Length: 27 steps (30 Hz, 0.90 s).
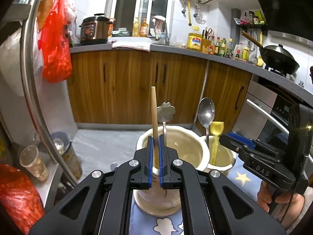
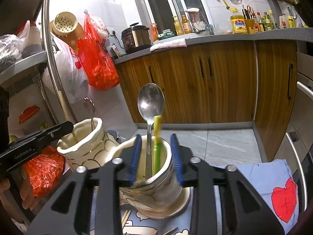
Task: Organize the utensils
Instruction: 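Drop the chopstick with the left tool while the right tool drops the green utensil into the holder, then move both open tools back over the remaining utensils on the cloth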
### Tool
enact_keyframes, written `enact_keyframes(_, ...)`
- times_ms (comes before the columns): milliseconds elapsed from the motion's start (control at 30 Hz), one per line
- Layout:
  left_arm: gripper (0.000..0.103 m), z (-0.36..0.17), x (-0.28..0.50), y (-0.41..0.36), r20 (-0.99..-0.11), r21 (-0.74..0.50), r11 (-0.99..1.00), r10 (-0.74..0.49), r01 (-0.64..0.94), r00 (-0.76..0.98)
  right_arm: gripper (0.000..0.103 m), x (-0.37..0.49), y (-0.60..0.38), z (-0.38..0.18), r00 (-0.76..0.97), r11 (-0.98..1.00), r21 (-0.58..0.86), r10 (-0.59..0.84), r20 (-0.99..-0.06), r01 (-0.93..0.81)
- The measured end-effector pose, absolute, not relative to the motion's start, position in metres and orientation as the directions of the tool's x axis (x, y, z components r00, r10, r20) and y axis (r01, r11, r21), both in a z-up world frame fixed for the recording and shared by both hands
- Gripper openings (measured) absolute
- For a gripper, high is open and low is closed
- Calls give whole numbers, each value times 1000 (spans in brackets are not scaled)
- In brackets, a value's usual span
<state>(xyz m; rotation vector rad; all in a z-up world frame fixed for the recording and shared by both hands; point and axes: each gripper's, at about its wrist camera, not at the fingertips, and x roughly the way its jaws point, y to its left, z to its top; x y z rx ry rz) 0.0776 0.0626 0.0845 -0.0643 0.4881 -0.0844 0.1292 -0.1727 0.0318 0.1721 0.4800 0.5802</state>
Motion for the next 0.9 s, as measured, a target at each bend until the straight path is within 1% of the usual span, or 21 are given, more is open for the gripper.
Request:
enact_keyframes(33, 7, 85, 77, 63, -463, -82, 995, -95, 65, 881, 32, 129, -173, 32, 734, 828, 287, 560, -385, -481)
enact_keyframes(100, 19, 87, 76, 63, -455, -80, 995, -89, 58, 886, 35, 129, -175, 34, 737, 829, 293, 558, -380, -476)
enact_keyframes(133, 20, 88, 75, 63, -450, -78, 995, -85, 55, 889, 40, 129, -176, 35, 740, 830, 296, 556, -379, -472)
enact_keyframes(200, 24, 90, 74, 62, -450, -70, 996, -73, 47, 890, 45, 128, -179, 41, 750, 833, 305, 550, -369, -461)
enact_keyframes(267, 29, 92, 71, 61, -450, -59, 998, -61, 39, 891, 54, 125, -185, 48, 763, 835, 319, 543, -351, -448)
enact_keyframes(300, 33, 94, 70, 60, -449, -48, 998, -51, 33, 892, 57, 122, -190, 54, 770, 835, 331, 541, -339, -440)
enact_keyframes(367, 39, 101, 65, 56, -448, -28, 999, -38, 28, 893, 67, 116, -197, 64, 781, 835, 344, 534, -323, -429)
enact_keyframes(400, 45, 103, 63, 55, -449, -26, 999, -38, 29, 893, 70, 112, -201, 70, 788, 840, 344, 526, -321, -420)
enact_keyframes(433, 48, 107, 60, 52, -454, -19, 999, -41, 37, 890, 77, 108, -204, 74, 791, 843, 343, 520, -321, -415)
enact_keyframes(467, 54, 109, 57, 51, -457, -9, 999, -40, 40, 888, 83, 102, -207, 79, 795, 847, 338, 514, -322, -411)
enact_keyframes(500, 60, 112, 52, 47, -460, 12, 999, -31, 41, 887, 86, 97, -210, 83, 797, 851, 331, 508, -327, -407)
enact_keyframes(533, 63, 115, 48, 44, -463, 29, 999, -26, 44, 886, 92, 91, -212, 87, 801, 860, 319, 496, -334, -399)
enact_keyframes(567, 70, 117, 45, 42, -466, 37, 998, -25, 47, 884, 98, 86, -215, 89, 806, 866, 311, 485, -339, -391)
enact_keyframes(600, 78, 120, 39, 41, -472, 40, 998, -26, 51, 881, 99, 79, -217, 92, 810, 872, 302, 476, -344, -385)
enact_keyframes(700, 88, 127, 25, 39, -487, 20, 998, -41, 57, 872, 98, 64, -218, 97, 812, 888, 270, 453, -368, -372)
enact_keyframes(800, 94, 129, 12, 36, -500, 3, 998, -53, 63, 864, 98, 49, -216, 95, 814, 911, 209, 413, -409, -356)
enact_keyframes(900, 96, 120, 1, 34, -513, 6, 998, -51, 64, 857, 98, 42, -217, 86, 789, 908, 221, 419, -449, -357)
